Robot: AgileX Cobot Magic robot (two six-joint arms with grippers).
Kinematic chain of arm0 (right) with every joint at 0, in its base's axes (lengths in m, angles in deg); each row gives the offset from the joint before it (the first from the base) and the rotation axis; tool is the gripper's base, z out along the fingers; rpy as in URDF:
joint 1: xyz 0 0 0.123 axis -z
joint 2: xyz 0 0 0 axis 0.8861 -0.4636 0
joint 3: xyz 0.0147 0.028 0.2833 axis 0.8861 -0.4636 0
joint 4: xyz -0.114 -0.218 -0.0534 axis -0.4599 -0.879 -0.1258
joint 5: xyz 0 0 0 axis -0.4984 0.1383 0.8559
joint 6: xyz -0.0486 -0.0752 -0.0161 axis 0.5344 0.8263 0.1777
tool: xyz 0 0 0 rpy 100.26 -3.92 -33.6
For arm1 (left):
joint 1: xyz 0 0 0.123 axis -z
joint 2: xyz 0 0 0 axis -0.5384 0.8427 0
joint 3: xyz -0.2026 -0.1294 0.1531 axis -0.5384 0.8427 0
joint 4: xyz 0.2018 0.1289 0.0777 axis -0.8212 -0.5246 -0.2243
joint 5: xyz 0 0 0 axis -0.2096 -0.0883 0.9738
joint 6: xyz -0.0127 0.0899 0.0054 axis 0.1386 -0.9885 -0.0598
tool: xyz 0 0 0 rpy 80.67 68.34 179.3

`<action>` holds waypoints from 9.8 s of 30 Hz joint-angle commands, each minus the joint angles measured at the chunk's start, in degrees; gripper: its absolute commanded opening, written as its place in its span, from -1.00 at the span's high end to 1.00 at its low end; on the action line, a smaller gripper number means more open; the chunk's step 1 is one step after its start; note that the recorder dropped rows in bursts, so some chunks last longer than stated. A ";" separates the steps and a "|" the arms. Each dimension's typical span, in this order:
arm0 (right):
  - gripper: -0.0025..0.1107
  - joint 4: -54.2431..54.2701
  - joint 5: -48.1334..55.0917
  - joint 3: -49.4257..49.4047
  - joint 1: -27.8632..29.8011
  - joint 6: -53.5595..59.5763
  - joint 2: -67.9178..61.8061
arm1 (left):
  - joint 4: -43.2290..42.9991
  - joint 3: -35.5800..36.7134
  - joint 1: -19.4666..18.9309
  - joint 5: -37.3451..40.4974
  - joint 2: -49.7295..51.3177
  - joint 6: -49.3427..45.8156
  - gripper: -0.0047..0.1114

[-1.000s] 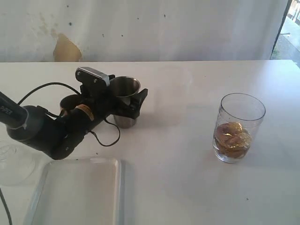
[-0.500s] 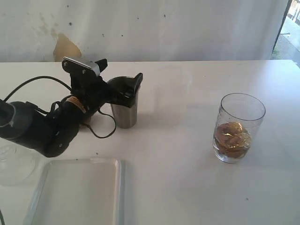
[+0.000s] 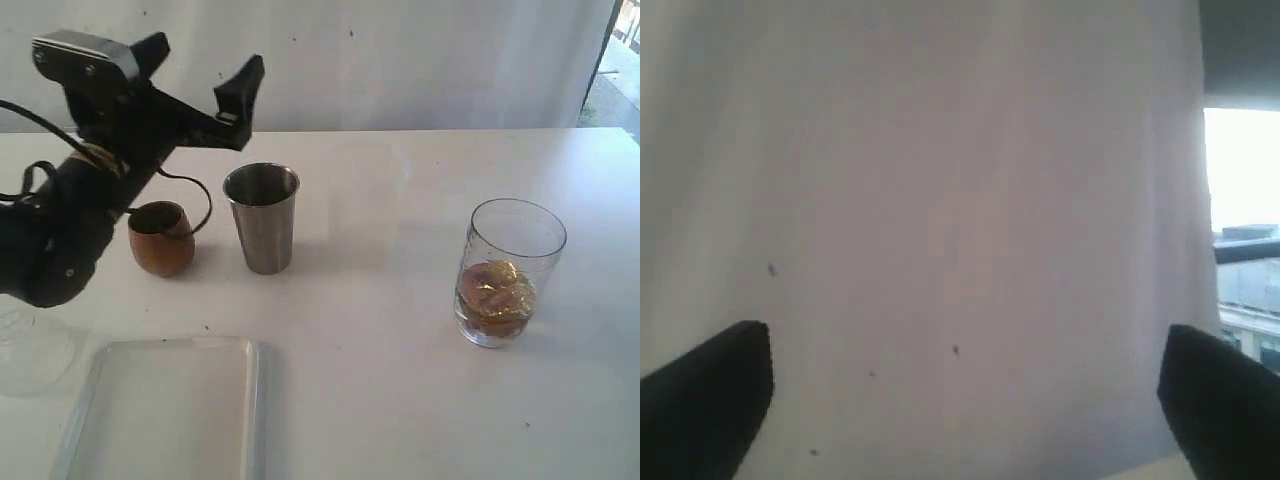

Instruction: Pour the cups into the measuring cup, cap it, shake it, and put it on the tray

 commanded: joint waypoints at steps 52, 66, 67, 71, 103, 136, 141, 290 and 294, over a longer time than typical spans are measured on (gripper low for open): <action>0.96 -0.36 0.00 -0.31 -0.10 -0.27 0.29 | 22.67 -14.03 -33.62 107.19 -19.88 -15.79 0.92; 0.96 -0.36 0.00 -0.31 -0.10 -0.27 0.29 | 7.68 -19.03 -37.02 138.95 -13.12 -14.15 0.85; 0.96 -0.36 0.00 -0.31 -0.10 -0.27 0.29 | 10.16 -19.03 -36.89 138.95 -12.76 -15.46 0.76; 0.96 -0.36 0.00 -0.31 -0.10 -0.27 0.29 | 11.52 -18.11 -34.54 138.95 -12.33 -15.89 0.27; 0.96 -0.36 0.00 -0.31 -0.10 -0.27 0.29 | 10.65 -6.29 -29.59 114.13 -8.74 -22.30 -0.09; 0.96 -0.36 0.00 -0.31 -0.10 -0.27 0.29 | 14.67 -27.43 -4.57 132.83 -14.32 -19.64 0.92; 0.96 -0.36 0.00 -0.31 -0.10 -0.27 0.29 | 16.90 -27.43 5.72 124.25 -13.50 -16.88 0.92; 0.96 -0.36 0.00 -0.31 -0.10 -0.28 0.29 | 2.12 46.31 -23.94 79.12 -102.21 -6.85 0.92; 0.96 -0.36 0.00 -0.31 -0.10 -0.28 0.29 | 2.20 46.31 -23.94 82.52 -102.21 -6.85 0.92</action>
